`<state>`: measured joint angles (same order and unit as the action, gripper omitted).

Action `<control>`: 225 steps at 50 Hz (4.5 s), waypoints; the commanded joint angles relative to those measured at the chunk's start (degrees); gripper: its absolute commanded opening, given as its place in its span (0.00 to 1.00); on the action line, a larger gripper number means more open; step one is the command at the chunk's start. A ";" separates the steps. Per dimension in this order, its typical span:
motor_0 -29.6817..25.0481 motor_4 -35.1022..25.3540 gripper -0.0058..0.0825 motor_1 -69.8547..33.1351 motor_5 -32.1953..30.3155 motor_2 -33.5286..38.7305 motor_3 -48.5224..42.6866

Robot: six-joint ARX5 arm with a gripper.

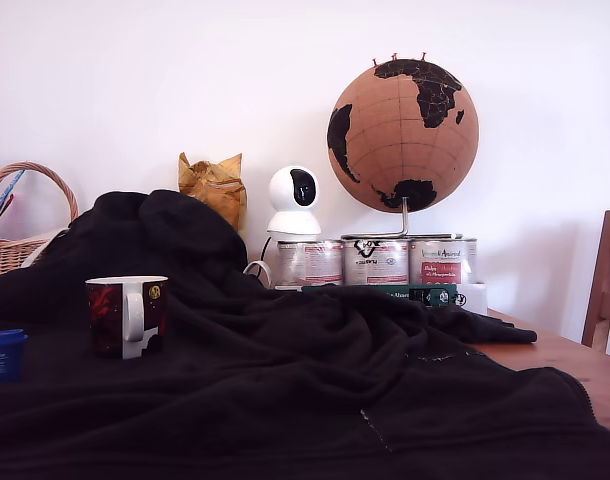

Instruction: Pick the blue coffee capsule and place it inside the red coffee cup

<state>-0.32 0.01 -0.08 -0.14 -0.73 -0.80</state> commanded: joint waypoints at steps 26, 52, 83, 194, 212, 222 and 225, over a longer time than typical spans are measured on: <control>3.52 -17.64 0.04 -6.16 20.11 -1.51 2.99; -1.03 -14.14 0.82 -37.94 10.03 -1.92 20.04; -3.50 -8.09 0.82 -67.63 3.65 -4.87 40.44; -12.44 -6.14 0.74 -97.79 1.16 -43.50 36.41; -12.41 -5.75 0.70 -94.36 1.16 -45.07 35.12; -10.67 -5.49 0.43 -86.97 0.79 -45.07 27.28; -9.97 -5.49 0.28 -84.96 -0.31 -45.07 24.72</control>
<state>-11.31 -5.65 -86.35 0.82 -45.06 25.12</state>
